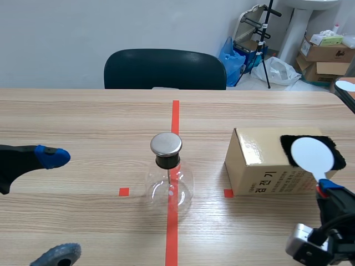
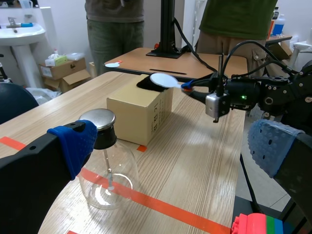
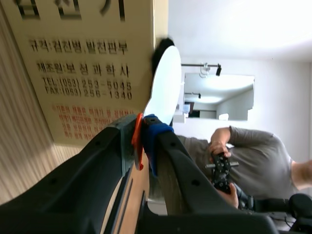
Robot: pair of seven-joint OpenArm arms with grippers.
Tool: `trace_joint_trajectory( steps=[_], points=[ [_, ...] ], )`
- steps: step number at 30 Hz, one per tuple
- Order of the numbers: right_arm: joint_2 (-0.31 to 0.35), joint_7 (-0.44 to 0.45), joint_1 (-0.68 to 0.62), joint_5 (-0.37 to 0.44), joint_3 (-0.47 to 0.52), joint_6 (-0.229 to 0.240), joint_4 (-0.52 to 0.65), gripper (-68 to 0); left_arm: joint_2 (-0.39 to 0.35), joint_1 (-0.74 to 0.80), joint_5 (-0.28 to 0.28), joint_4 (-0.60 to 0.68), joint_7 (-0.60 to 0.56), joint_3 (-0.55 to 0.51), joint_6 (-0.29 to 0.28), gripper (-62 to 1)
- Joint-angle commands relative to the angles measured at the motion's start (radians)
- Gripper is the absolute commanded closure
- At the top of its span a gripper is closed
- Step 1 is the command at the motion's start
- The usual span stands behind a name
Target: Do the electroscope experiment
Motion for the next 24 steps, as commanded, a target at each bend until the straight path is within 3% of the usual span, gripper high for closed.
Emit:
trace_joint_trajectory(
  steps=[1,2,3,6,7,8,11,12,15,16,20,24],
  points=[
    [-0.003,-0.127,0.000,0.030,-0.004,-0.048,0.009,-1.1,0.005,-0.003,-0.013,0.002,-0.020,0.002,0.000,-62.3],
    [-0.002,-0.189,0.000,0.029,-0.002,-0.048,0.009,-1.0,0.005,-0.003,-0.013,0.002,-0.020,0.002,0.000,-62.3],
    [-0.001,-0.198,0.000,0.029,-0.002,-0.041,0.009,-1.0,0.005,-0.003,-0.013,0.002,-0.020,0.002,0.001,-62.3],
    [0.000,-0.009,0.004,0.019,-0.004,-0.032,0.009,-1.1,0.005,-0.003,-0.013,0.002,-0.020,0.002,0.002,-62.3],
    [-0.001,0.018,0.006,0.020,-0.004,-0.035,0.009,-1.1,0.005,-0.003,-0.013,0.002,-0.020,0.002,0.002,-62.3],
    [-0.003,-0.002,0.006,0.025,-0.004,-0.046,0.009,-1.1,0.005,-0.003,-0.013,0.002,-0.020,0.002,0.002,-62.3],
    [-0.002,-0.187,0.005,0.029,0.000,-0.048,0.009,-1.1,0.005,-0.003,-0.013,0.002,-0.020,0.002,0.002,-62.3],
    [-0.002,-0.178,0.002,0.021,0.002,-0.042,0.009,-1.1,0.005,-0.003,-0.013,0.002,-0.020,0.002,0.002,-62.3],
    [-0.003,0.001,0.006,-0.001,-0.002,-0.043,0.009,-1.1,0.005,-0.003,-0.013,0.002,-0.021,0.002,0.002,-62.3],
    [-0.004,-0.002,0.006,0.003,-0.003,-0.047,0.009,-1.1,0.005,-0.003,-0.013,0.002,-0.021,0.002,0.002,-62.3],
    [-0.006,-0.196,0.005,0.019,-0.002,-0.045,0.009,-1.1,0.005,-0.003,-0.013,0.002,-0.021,0.002,0.002,-62.3],
    [-0.017,-0.008,0.006,0.007,-0.004,-0.032,0.009,-1.1,0.005,-0.003,-0.013,0.002,-0.021,0.002,0.002,-62.3]
  ],
)
